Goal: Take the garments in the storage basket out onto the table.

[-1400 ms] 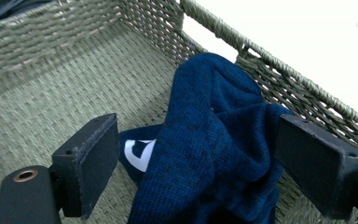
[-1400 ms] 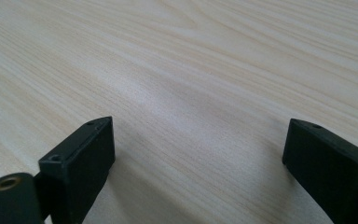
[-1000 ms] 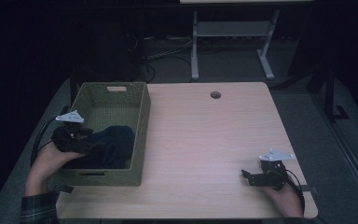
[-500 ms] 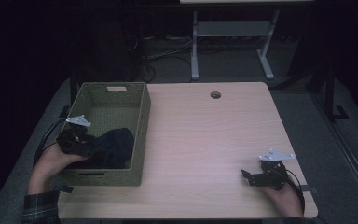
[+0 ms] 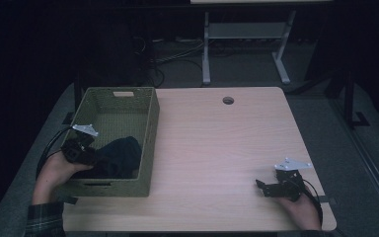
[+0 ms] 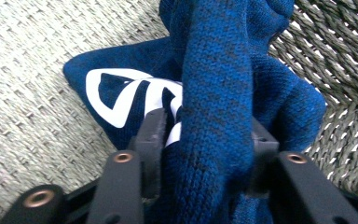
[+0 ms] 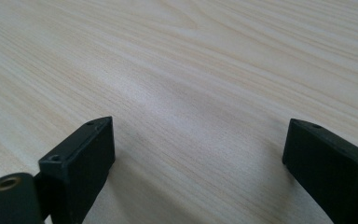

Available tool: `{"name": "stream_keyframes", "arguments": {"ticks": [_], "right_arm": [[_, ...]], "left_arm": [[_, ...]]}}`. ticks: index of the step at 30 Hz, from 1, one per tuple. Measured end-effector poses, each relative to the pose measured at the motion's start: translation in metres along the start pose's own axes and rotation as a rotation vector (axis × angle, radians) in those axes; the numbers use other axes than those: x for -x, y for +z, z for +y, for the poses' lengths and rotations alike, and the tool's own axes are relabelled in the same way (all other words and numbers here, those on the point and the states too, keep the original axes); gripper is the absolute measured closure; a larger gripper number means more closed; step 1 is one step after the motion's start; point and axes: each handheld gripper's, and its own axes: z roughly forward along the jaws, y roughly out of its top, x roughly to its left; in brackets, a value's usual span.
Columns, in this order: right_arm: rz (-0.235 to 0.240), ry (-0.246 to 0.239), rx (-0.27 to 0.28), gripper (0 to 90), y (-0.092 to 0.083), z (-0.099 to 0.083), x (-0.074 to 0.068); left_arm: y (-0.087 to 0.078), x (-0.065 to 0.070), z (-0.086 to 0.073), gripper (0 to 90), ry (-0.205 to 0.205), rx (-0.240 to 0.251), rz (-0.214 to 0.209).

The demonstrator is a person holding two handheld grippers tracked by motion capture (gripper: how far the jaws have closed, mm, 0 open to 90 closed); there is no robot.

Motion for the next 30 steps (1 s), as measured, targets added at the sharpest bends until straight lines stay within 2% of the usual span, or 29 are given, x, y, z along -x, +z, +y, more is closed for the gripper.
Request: {"name": "stream_keyframes", "arguments": {"ticks": [4, 11, 23, 30], "right_arm": [[0.000, 0.000, 0.000, 8.9, 0.000, 0.000, 0.000], [0.000, 0.000, 0.000, 8.8, 0.000, 0.000, 0.000], [0.000, 0.000, 0.000, 8.8, 0.000, 0.000, 0.000], [0.000, 0.000, 0.000, 8.9, 0.000, 0.000, 0.000]], "left_arm": [[-0.002, 0.001, 0.001, 66.3, 0.012, 0.006, 0.001], [-0.009, 0.002, 0.003, 66.8, 0.011, 0.034, 0.011], [-0.027, 0.007, 0.006, 66.6, -0.019, 0.135, 0.054], [-0.044, 0.009, 0.006, 66.8, -0.044, 0.213, 0.073]]}}
